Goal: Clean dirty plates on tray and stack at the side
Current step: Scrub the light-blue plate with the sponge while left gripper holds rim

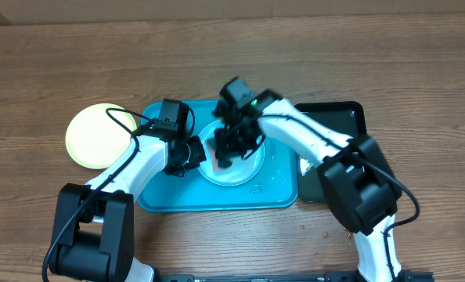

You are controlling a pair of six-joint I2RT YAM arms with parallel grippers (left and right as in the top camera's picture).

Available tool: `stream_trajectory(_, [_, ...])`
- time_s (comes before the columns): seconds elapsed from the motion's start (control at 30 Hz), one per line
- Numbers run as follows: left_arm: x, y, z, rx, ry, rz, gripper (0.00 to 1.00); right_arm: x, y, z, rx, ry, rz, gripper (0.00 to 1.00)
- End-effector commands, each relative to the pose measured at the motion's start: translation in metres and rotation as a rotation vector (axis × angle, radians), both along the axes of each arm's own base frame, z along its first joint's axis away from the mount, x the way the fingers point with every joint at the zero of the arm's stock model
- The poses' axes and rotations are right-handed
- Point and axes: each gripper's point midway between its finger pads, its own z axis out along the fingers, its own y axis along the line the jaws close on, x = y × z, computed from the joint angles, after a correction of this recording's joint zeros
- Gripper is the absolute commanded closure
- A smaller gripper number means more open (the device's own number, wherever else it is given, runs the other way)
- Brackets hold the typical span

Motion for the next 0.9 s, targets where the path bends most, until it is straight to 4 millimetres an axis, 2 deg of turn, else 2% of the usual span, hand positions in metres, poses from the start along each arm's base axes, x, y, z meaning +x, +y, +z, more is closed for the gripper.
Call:
stream_trajectory(0.0, [-0.006,-0.002,-0.005,-0.006,0.022,-0.025,0.93,0.039,-0.020,0.055,0.084,-0.087,-0.040,0.96])
stream_trajectory(0.1, [-0.006,-0.002,-0.005,-0.006,0.021,-0.025,0.92,0.049,-0.054,0.068,0.034,-0.091,-0.077,0.96])
stream_trajectory(0.17, [-0.006,-0.002,-0.005,-0.006,0.021,-0.025,0.92,0.051,-0.084,0.069,-0.041,-0.083,-0.108,0.96])
stream_trajectory(0.23, [-0.006,-0.002,-0.005,-0.005,0.022,-0.025,0.91,0.051,-0.122,0.064,-0.165,-0.065,-0.161,0.96])
stream_trajectory(0.27, [-0.006,-0.002,-0.005,-0.005,0.020,-0.029,0.91,0.051,-0.146,0.059,-0.250,-0.054,-0.191,0.96])
stream_trajectory(0.3, [-0.006,-0.002,-0.005,-0.003,0.019,-0.032,0.91,0.049,-0.178,0.054,-0.367,-0.040,-0.223,0.96])
stream_trajectory(0.47, [-0.005,0.000,-0.006,0.006,0.014,-0.034,0.90,0.036,-0.259,0.043,-0.645,0.023,-0.283,0.96])
stream_trajectory(0.53, [-0.004,-0.001,-0.006,0.005,0.014,-0.034,0.90,0.031,-0.276,0.039,-0.692,0.051,-0.304,0.96])
stream_trajectory(0.63, [-0.005,-0.001,-0.006,0.005,0.014,-0.034,0.89,0.024,-0.289,0.027,-0.705,0.093,-0.323,0.96])
stream_trajectory(0.87, [-0.004,-0.001,-0.006,0.005,0.013,-0.034,0.88,0.021,-0.294,-0.004,-0.702,0.090,-0.335,0.96])
